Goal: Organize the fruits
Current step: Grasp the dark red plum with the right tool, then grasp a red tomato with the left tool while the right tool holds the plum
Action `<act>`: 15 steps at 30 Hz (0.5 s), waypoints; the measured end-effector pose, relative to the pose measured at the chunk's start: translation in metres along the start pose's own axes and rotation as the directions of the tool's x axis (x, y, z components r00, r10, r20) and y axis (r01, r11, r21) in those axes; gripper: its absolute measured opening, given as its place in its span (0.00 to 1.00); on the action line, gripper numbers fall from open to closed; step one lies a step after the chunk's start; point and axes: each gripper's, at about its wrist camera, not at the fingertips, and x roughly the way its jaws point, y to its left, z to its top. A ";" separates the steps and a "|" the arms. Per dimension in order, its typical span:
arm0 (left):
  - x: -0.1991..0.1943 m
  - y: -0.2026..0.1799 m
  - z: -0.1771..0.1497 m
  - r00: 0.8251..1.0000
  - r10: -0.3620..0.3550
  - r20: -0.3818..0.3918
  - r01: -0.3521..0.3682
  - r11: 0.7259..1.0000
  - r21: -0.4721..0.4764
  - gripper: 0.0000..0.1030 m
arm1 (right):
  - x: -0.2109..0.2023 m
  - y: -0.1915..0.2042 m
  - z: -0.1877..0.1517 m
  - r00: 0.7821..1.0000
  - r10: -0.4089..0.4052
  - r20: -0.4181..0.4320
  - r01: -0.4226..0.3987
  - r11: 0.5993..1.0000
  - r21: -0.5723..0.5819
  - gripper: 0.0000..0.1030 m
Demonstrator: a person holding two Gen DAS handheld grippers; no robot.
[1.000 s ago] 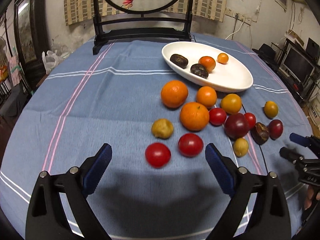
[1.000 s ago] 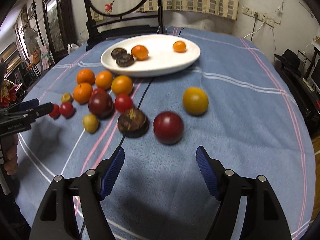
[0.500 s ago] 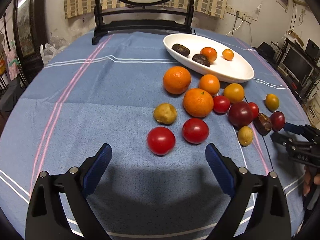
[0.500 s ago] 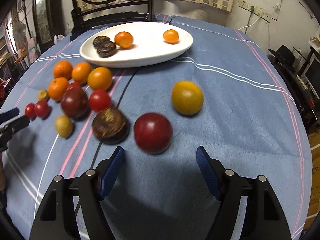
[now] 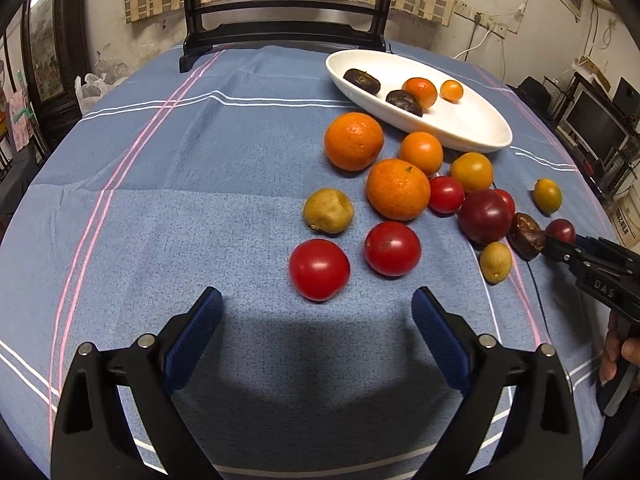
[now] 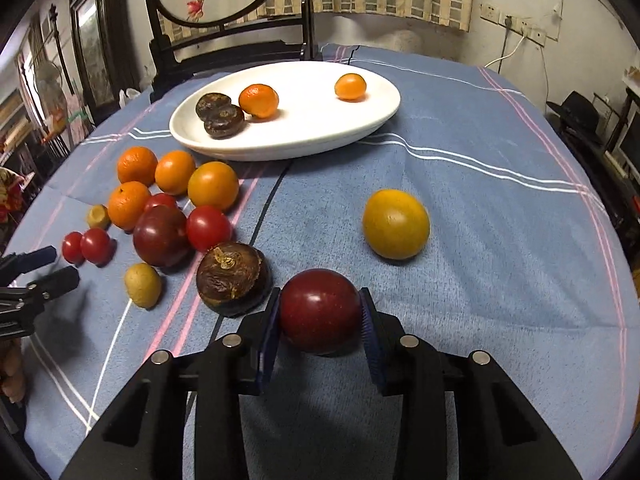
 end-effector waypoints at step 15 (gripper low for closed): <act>0.010 -0.002 0.010 0.996 0.081 -0.026 -0.078 0.992 0.100 0.62 | -0.010 -0.003 -0.005 0.996 0.077 0.038 -0.078 0.997 0.016 0.37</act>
